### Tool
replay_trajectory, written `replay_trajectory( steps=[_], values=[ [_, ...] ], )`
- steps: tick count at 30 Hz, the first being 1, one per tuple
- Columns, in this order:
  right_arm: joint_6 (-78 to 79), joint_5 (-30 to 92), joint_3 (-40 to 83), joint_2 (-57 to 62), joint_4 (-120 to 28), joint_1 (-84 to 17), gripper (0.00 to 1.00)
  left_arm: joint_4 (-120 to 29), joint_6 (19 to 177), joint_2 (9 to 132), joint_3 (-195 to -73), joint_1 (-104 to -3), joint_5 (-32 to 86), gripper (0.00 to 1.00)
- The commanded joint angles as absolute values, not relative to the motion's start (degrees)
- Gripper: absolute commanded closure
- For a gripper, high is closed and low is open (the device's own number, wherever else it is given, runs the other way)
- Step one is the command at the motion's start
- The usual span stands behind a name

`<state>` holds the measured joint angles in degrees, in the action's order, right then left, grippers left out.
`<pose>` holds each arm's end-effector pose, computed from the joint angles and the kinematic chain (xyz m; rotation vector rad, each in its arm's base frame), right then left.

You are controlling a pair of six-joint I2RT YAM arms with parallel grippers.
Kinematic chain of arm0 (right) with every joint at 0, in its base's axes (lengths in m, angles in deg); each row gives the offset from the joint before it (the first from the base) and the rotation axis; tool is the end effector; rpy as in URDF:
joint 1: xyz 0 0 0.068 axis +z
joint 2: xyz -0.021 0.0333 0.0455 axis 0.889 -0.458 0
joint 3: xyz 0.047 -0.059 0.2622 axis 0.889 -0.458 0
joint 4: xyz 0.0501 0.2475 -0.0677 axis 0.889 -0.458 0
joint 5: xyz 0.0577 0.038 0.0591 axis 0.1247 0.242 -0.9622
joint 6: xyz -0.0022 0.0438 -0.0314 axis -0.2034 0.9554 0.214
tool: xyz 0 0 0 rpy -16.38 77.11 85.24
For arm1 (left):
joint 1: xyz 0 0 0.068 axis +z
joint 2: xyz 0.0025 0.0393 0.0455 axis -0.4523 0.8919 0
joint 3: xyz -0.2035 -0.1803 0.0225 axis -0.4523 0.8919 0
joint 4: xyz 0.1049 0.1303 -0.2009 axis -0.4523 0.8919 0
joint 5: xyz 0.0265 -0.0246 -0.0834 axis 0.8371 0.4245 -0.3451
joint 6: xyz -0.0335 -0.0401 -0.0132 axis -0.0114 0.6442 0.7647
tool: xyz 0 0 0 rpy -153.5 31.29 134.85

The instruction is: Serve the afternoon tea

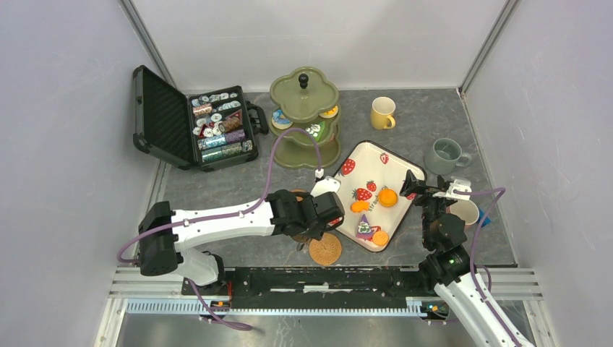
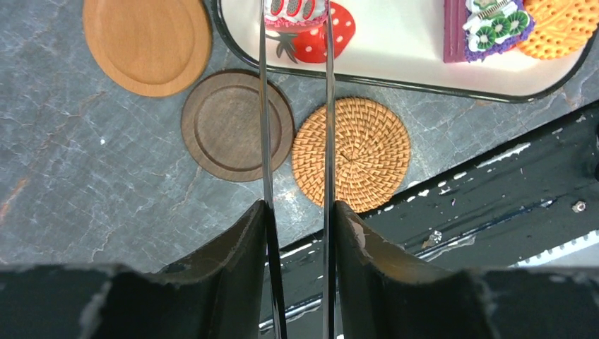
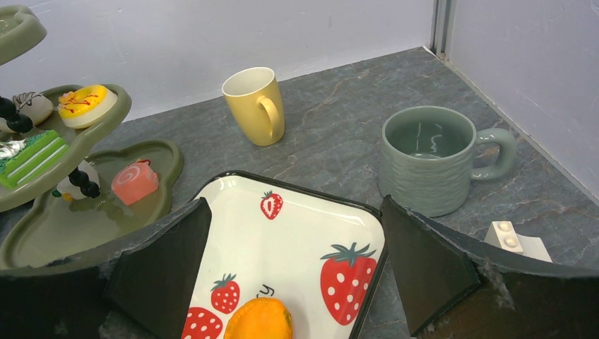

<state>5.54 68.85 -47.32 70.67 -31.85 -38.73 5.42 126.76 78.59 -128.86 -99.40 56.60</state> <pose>0.1133 0.0307 0.2185 0.2834 1.4346 0.1233 0.0984 -0.2696 0.2673 0.6097 2.5236 -0.2063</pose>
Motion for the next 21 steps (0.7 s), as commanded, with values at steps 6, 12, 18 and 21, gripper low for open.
replay_trajectory(
  steps=[6,12,18,21],
  values=[
    [5.83,69.00,-47.34,70.70,-29.96,-38.40,0.02,7.97,126.01,75.84,-133.94,-99.04,67.35,0.60],
    [6.03,68.83,-47.34,70.70,-29.91,-38.40,0.02,5.92,121.28,73.21,-132.81,-92.78,68.14,0.60],
    [5.96,68.82,-47.43,70.60,-29.86,-38.40,0.02,-1.90,116.81,67.54,-127.50,-81.59,61.02,0.60],
    [5.91,68.71,-47.34,70.69,-29.89,-38.41,0.02,-7.20,115.90,65.28,-123.76,-75.14,57.97,0.60]
  ],
)
